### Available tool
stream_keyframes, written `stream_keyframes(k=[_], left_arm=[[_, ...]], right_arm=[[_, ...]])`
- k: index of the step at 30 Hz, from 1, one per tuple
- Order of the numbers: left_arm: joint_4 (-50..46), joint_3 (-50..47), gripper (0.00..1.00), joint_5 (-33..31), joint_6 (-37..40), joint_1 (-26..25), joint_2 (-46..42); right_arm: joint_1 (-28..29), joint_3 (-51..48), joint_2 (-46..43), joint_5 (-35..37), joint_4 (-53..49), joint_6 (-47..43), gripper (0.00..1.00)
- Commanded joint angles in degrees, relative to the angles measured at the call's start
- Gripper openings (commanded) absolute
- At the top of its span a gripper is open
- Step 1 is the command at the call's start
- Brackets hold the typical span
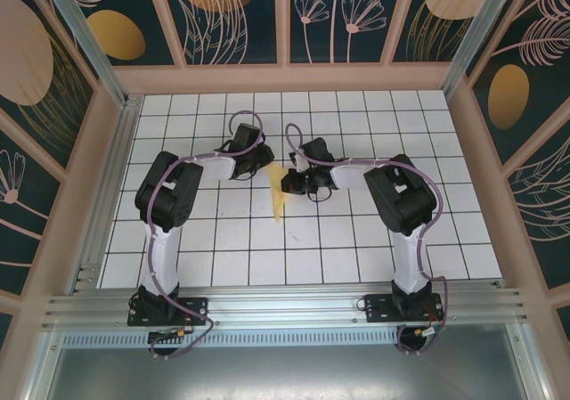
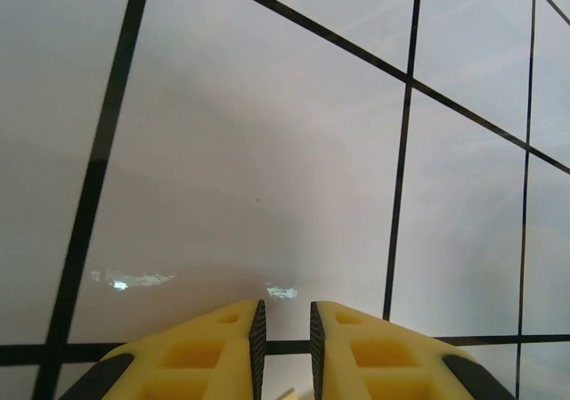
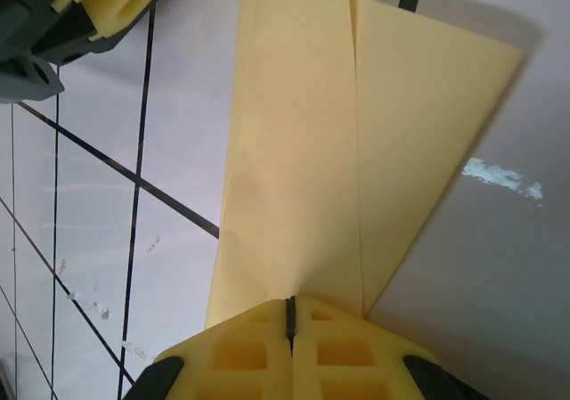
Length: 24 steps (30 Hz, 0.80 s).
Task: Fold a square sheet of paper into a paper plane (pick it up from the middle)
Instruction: Fold the wing for the fifth time at the center of the table.
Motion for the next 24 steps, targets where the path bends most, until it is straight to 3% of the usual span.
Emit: stream_keyframes(k=[1, 7, 12, 24], left_arm=[[1.9, -0.7, 0.23, 3.9, 2.8, -0.1, -2.8], [11.6, -9.6, 0.22, 13.1, 1.1, -0.5, -8.3], [11.7, -11.4, 0.21, 15.1, 1.7, -1.8, -7.3], [0.8, -9.8, 0.12, 5.0, 1.4, -2.4, -2.5]], right_arm=[[-0.1, -3.0, 2.2, 4.0, -9.7, -1.6, 0.00], [-0.2, -2.8, 0.9, 2.1, -8.5, -1.4, 0.00], [-0.3, -1.9, -1.5, -0.5, -6.6, -1.4, 0.00], [-0.2, -1.2, -6.1, -0.6, -6.2, -1.4, 0.00]])
